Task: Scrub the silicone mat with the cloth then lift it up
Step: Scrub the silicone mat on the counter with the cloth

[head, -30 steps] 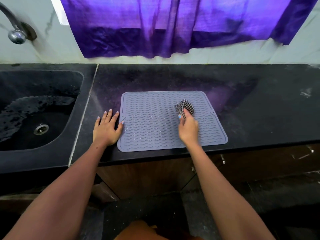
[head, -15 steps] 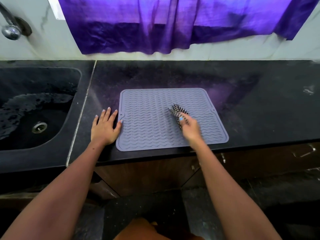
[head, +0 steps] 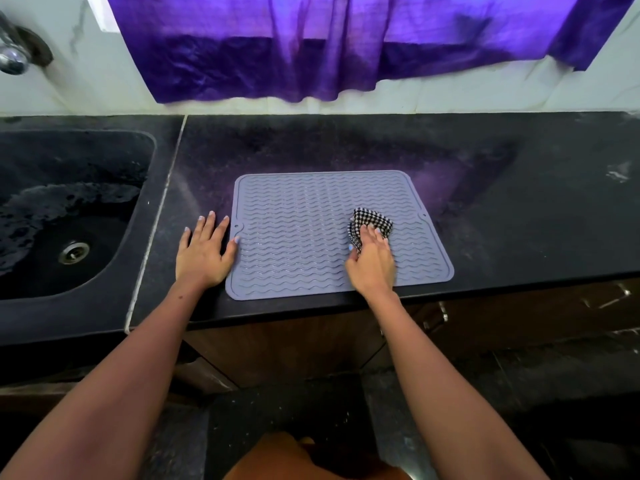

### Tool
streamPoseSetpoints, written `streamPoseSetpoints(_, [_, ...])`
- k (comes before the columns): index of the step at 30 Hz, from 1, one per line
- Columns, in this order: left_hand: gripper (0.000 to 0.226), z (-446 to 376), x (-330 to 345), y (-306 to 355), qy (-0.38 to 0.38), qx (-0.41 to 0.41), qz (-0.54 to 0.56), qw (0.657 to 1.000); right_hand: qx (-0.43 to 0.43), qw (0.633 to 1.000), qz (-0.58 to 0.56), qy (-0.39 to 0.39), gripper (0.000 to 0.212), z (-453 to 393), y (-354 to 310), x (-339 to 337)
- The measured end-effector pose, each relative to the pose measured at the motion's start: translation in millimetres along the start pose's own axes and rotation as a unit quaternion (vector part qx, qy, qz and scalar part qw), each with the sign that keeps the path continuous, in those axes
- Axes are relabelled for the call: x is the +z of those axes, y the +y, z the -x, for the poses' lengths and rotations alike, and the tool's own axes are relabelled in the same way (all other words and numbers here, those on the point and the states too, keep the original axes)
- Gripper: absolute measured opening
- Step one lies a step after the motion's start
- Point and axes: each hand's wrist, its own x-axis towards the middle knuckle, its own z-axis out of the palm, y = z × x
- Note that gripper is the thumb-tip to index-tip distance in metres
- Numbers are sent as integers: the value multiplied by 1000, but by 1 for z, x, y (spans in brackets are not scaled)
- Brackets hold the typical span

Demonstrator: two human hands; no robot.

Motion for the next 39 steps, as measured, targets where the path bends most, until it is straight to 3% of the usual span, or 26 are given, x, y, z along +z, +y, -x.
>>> streamPoseSetpoints(3, [74, 0, -1, 0, -7, -3, 0, 1000, 7, 998, -52, -21, 56, -1, 3, -12])
streamPoseSetpoints(5, [74, 0, -1, 0, -7, -2, 0, 1000, 72, 979, -189, -39, 45, -13, 8, -24])
streamPoseSetpoints(8, [74, 0, -1, -1, -10, 2, 0, 1000, 236, 839, -489, -40, 35, -40, 21, -54])
streamPoseSetpoints(9, [74, 1, -1, -1, -10, 2, 0, 1000, 259, 827, -499, -12, 34, -45, 25, -63])
streamPoseSetpoints(12, [74, 1, -1, -2, -4, 2, 2, 1000, 194, 946, -254, 59, 36, -38, 22, -72])
streamPoseSetpoints(16, [77, 0, -1, -3, 5, 3, 7, 1000, 48, 997, -51, 23, 48, -10, 20, -28])
streamPoseSetpoints(18, [78, -1, 0, -3, 4, 6, 5, 1000, -6, 999, 31, 26, 56, -4, 27, -4])
streamPoseSetpoints(20, [77, -1, 0, -2, 0, 3, -1, 1000, -10, 999, 29, 36, 57, -7, 32, 0])
streamPoseSetpoints(23, [78, -1, 0, -1, -1, 1, -1, 1000, -14, 999, -11, 27, 51, -7, 35, -10])
streamPoseSetpoints(26, [80, -1, 0, -2, -1, -1, 1, 1000, 33, 988, -150, -16, 42, -16, 39, -34])
streamPoseSetpoints(27, [79, -1, 0, -2, 0, -1, 1, 1000, 78, 969, -233, -34, 38, -25, 43, -44])
streamPoseSetpoints(29, [76, -1, -1, -2, -5, -2, 2, 1000, 177, 881, -437, -45, 34, -42, 51, -68])
streamPoseSetpoints(30, [76, -1, -1, -2, -6, -2, 2, 1000, 208, 861, -463, -15, 32, -49, 57, -76])
streamPoseSetpoints(31, [76, -1, -2, -1, -7, -2, 1, 1000, 224, 867, -445, 20, 32, -51, 60, -83])
streamPoseSetpoints(34, [76, 0, -1, -1, -4, -3, 3, 1000, 165, 958, -213, 98, 37, -38, 55, -81])
streamPoseSetpoints(39, [76, -1, -1, -1, 2, 0, 6, 1000, 15, 999, 1, 44, 50, -14, 61, -28])
